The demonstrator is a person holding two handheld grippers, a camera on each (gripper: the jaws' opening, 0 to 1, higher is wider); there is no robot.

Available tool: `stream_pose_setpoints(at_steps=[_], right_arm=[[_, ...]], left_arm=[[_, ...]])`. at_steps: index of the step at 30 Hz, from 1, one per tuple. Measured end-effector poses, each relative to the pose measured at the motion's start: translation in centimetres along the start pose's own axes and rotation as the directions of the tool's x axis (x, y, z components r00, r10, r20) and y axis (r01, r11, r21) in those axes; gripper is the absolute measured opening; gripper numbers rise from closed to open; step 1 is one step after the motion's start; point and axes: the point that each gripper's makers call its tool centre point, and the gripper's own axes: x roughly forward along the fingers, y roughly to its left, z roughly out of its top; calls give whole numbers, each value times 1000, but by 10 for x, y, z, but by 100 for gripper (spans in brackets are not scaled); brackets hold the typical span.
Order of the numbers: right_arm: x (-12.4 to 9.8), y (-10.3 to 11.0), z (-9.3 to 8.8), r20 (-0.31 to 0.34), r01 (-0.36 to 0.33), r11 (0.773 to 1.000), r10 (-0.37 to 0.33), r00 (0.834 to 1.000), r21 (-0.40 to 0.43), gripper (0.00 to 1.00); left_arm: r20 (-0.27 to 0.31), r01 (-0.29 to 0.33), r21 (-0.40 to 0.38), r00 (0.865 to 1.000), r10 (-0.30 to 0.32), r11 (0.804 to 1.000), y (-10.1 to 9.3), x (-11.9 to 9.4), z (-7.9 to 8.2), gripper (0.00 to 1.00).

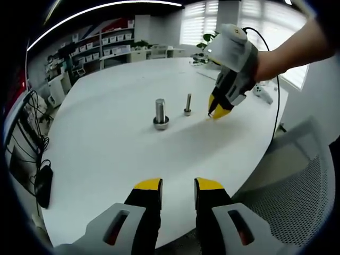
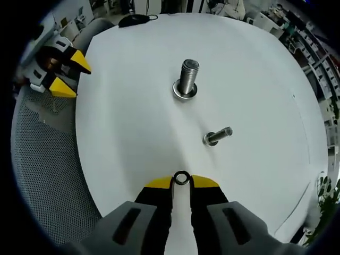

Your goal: Place the washer onto the threaded stud by aligning its center hole with the stud, sliding it down to the base, and recovering from edge contact or off-axis alignment until the washer reaches the visible bottom stop.

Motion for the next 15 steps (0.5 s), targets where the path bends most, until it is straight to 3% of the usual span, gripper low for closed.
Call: stream_pose_setpoints(at_steps=[15], right_arm=[[-23,-14,16,56,35,999,-35,998,3,14]], left_arm=[[11,9,3,1000,-9,1000,-2,0,2,22]])
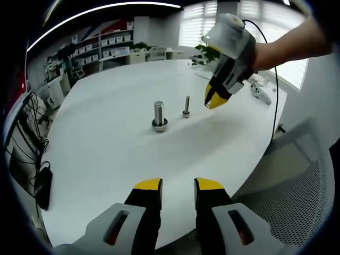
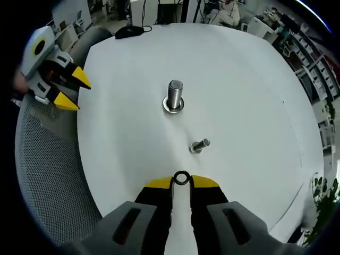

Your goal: Place the washer onto the threaded stud by aligning its center hole with the stud, sliding it down to the base, and recovering from edge contact or off-axis alignment until the washer reaches the visible bottom stop.

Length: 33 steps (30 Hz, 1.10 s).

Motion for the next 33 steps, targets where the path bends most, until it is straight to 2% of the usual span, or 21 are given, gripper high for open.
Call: stream_pose_setpoints(at_steps=[9,23,28,33], right_arm=[[-16,-15,12,31,25,1000,-25,999,-6,14],[-23,-31,37,85,45,999,-45,995,-6,14],[-26,-37,40,91,53,999,-52,994,-6,14],[-19,-35,39,88,36,999,-35,996,-9,14]], left_arm=[[-1,1,1,1000,-1,1000,-1,-1,0,22],[-15,1,3,1000,-1,1000,-1,1,-3,22],[-9,0,2,1000,0,1000,0,0,-2,22],[-11,5,4,1000,-5,1000,-1,0,-2,22]])
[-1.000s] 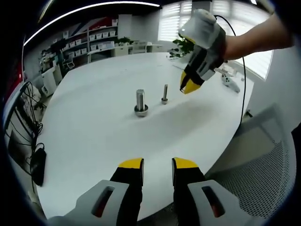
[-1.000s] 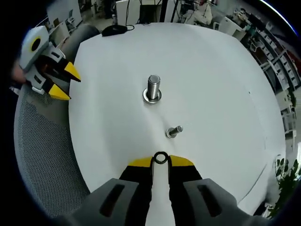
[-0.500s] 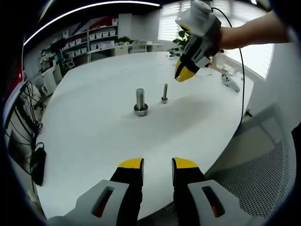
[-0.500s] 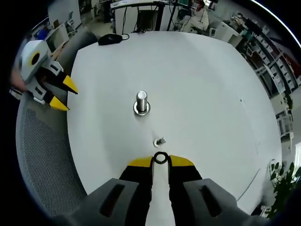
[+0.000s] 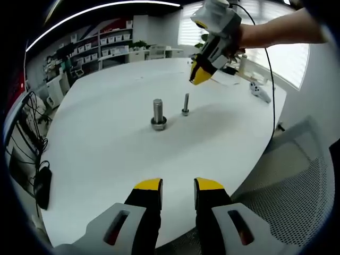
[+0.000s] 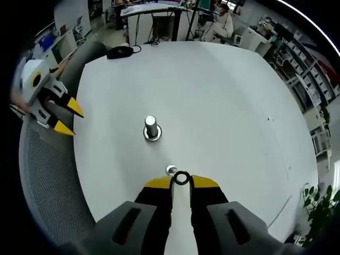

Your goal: Place the washer onto the threaded stud by aligning its center hole with the stud, sliding it down to the base, and recovering from edge contact or off-axis alignment until the washer reaches the visible bottom stop.

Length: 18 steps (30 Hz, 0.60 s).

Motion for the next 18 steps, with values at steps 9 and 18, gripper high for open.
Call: stream_pose_setpoints(at_steps=[9,18], right_arm=[[16,9,6,-16,-38,999,38,999,-19,14],[26,7,1,-40,-61,998,62,997,22,14]], left_arm=[[-2,1,-4,1000,-1,1000,0,0,0,22],[1,-1,-9,1000,1,1000,0,0,0,22]])
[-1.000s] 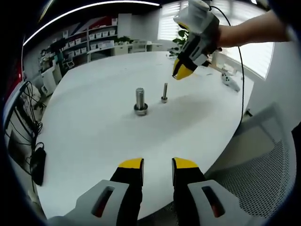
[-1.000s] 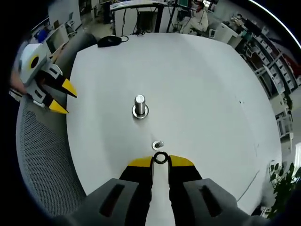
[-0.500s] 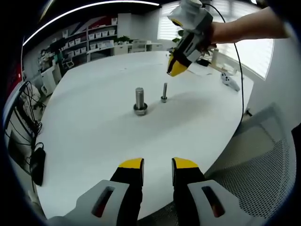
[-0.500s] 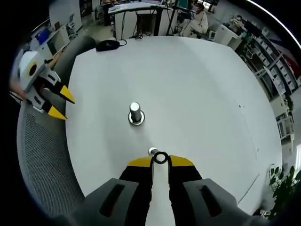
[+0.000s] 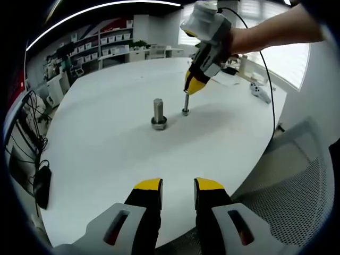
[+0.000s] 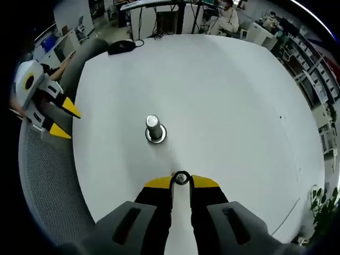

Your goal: Place the washer onto the threaded stud by aligning its center hole with the stud, sliding it down to the base, and recovering from edge contact or off-axis alignment until the washer reaches the visible bottom stop.

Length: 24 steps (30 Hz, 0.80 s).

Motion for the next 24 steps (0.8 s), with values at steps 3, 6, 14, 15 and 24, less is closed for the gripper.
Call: stream_pose_setpoints(at_steps=[3,6,14,15,24], right_arm=[[2,-1,-3,-10,-3,1000,3,1000,-4,14],[0,-1,-1,-3,-10,1000,10,1000,19,14],[-1,4,-3,-8,-21,1000,21,1000,7,14],[0,5,-5,-12,-21,1000,21,1000,1,14],[2,4,-5,-8,-15,1000,15,1000,2,14]], left_arm=[[-3,0,1,1000,0,1000,0,1,-1,22],[-4,1,0,1000,-1,1000,0,1,-1,22],[-11,2,3,1000,-2,1000,0,2,-2,22],[-12,2,3,1000,-2,1000,0,2,-2,22],[-12,4,2,1000,-4,1000,-1,1,-2,22]])
